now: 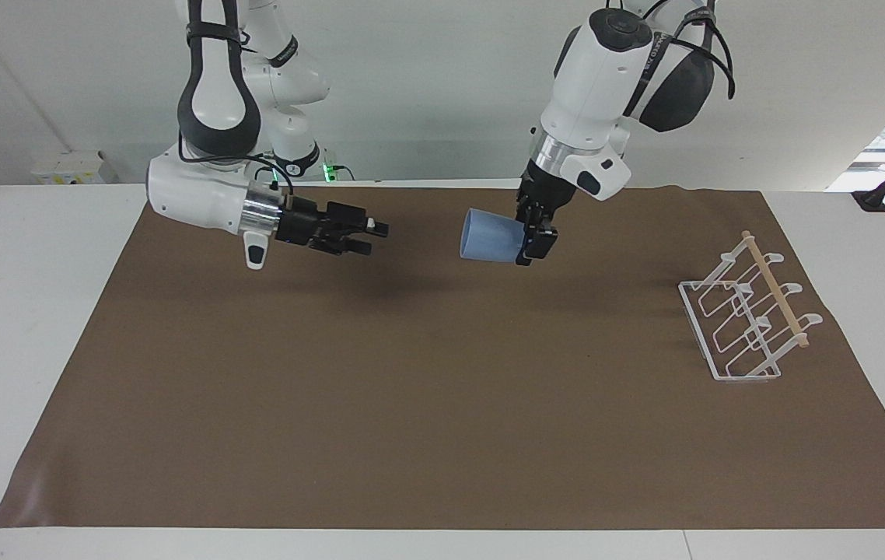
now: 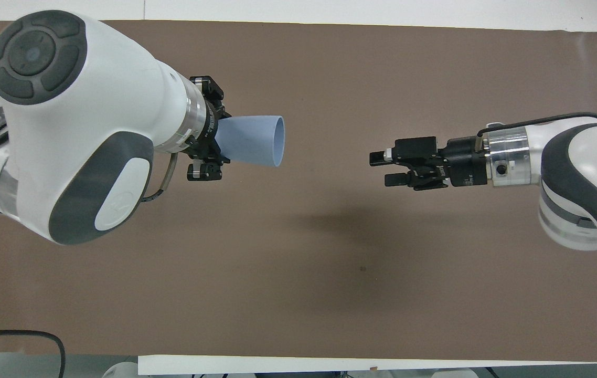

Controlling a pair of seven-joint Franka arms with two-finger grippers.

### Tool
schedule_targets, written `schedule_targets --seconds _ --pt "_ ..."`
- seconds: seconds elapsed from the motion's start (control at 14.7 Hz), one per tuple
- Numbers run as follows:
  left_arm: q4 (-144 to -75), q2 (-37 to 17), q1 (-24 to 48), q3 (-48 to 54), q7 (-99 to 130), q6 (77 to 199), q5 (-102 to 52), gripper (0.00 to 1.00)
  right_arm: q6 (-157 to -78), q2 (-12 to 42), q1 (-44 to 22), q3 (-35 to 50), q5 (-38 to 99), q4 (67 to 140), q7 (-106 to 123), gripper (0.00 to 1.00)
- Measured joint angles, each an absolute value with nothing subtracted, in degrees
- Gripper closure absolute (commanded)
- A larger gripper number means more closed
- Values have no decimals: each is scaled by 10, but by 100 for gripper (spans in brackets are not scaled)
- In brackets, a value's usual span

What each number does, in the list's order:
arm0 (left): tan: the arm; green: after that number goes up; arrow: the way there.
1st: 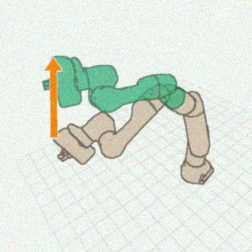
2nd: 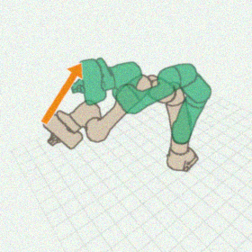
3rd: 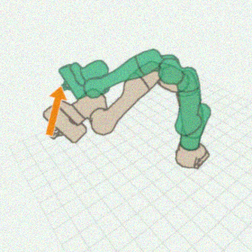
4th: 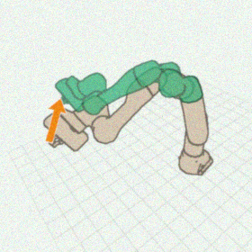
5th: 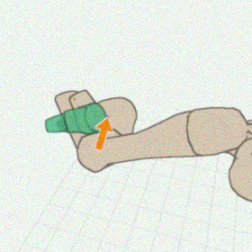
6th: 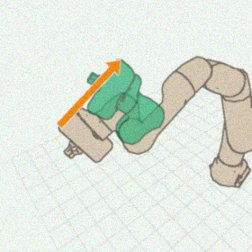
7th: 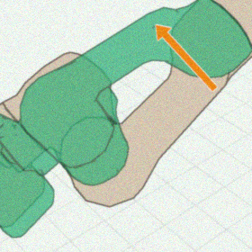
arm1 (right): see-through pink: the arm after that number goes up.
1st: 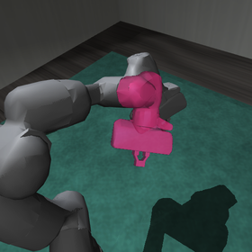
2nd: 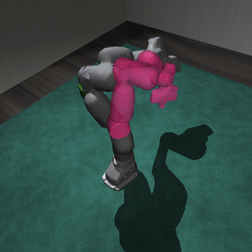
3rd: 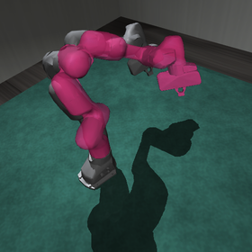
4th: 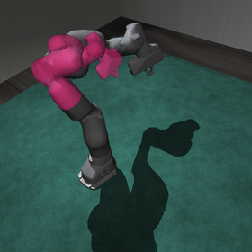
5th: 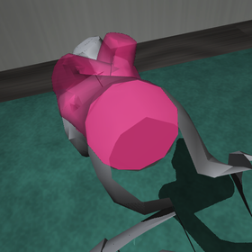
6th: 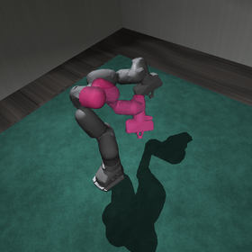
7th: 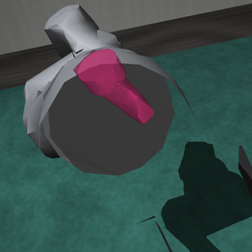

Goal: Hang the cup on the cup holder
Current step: 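Open the right gripper and withdraw it while the left gripper pulls the cup, then carry the cup with the left gripper onto the wire rack's hook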

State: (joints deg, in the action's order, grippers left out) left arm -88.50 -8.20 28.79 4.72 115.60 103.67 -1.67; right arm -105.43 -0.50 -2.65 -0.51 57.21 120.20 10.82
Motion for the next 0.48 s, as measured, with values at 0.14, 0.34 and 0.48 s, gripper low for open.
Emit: schedule_targets --seconds 0.14,0.34,0.48 --pt "-885 -82 285 47 1148 1004 61 100 -1063 -5 -19 -7 416 1183 108 1" --pt "-890 -82 285 47 1140 959 197 100 -1085 -5 -8 -7 217 1168 105 1" --pt "-913 -83 282 47 1112 929 285 100 -1106 -5 8 -7 131 1165 105 1"
